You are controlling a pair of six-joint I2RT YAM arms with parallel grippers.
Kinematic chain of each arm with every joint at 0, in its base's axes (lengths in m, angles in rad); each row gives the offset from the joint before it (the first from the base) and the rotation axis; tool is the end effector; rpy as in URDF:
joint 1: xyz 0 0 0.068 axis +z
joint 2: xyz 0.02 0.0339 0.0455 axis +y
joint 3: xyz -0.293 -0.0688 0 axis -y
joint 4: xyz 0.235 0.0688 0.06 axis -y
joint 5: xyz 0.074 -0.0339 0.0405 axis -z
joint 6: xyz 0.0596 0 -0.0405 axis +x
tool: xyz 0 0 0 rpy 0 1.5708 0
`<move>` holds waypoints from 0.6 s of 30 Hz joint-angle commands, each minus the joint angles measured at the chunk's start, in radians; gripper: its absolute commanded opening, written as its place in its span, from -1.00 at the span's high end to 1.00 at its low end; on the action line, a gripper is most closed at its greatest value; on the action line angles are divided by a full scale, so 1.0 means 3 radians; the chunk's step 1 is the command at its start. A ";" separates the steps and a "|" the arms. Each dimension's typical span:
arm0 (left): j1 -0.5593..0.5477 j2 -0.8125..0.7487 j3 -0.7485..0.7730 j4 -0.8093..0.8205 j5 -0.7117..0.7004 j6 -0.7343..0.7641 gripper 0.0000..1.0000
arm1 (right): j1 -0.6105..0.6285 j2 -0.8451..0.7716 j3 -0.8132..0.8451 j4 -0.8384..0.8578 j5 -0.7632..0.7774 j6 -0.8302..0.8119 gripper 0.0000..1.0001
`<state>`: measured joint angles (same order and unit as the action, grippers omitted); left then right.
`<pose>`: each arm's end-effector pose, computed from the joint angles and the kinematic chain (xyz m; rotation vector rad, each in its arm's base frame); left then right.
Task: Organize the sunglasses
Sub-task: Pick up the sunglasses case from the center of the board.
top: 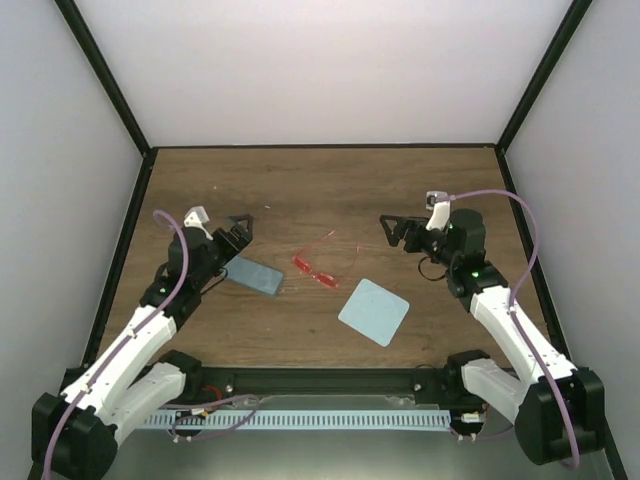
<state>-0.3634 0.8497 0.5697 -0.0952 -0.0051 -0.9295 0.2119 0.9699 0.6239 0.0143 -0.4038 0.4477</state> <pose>0.1808 -0.0684 0.2773 -0.5741 1.9610 -0.8339 0.2078 0.0686 0.2900 -0.0531 1.9612 0.8244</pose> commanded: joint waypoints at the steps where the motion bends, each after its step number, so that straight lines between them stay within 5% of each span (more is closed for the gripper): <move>1: -0.0040 0.0018 -0.0086 0.0074 -0.0096 0.0031 -0.99 | 0.0018 -0.0105 0.0039 0.0097 -0.0084 0.0118 -1.00; 7: -0.0153 -0.0326 -0.0588 0.0272 -0.0463 -0.0101 -0.99 | 0.0018 -0.0433 -0.0208 0.0202 0.0177 0.0082 -1.00; 12: -0.0278 -0.0409 -0.0517 0.0168 -0.0712 -0.0052 -0.99 | 0.0020 -0.0472 -0.0344 0.0427 0.0113 0.0246 -1.00; 18: -0.0389 -0.0302 -0.0472 0.0391 -0.0442 0.0277 -0.99 | 0.0020 -0.0596 -0.0322 0.0379 -0.0128 0.0531 -1.00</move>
<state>-0.4603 0.7429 0.4076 -0.0513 -0.1806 -0.9367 0.2119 0.8207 0.5163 0.0990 -0.3794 0.5350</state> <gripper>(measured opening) 0.996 0.997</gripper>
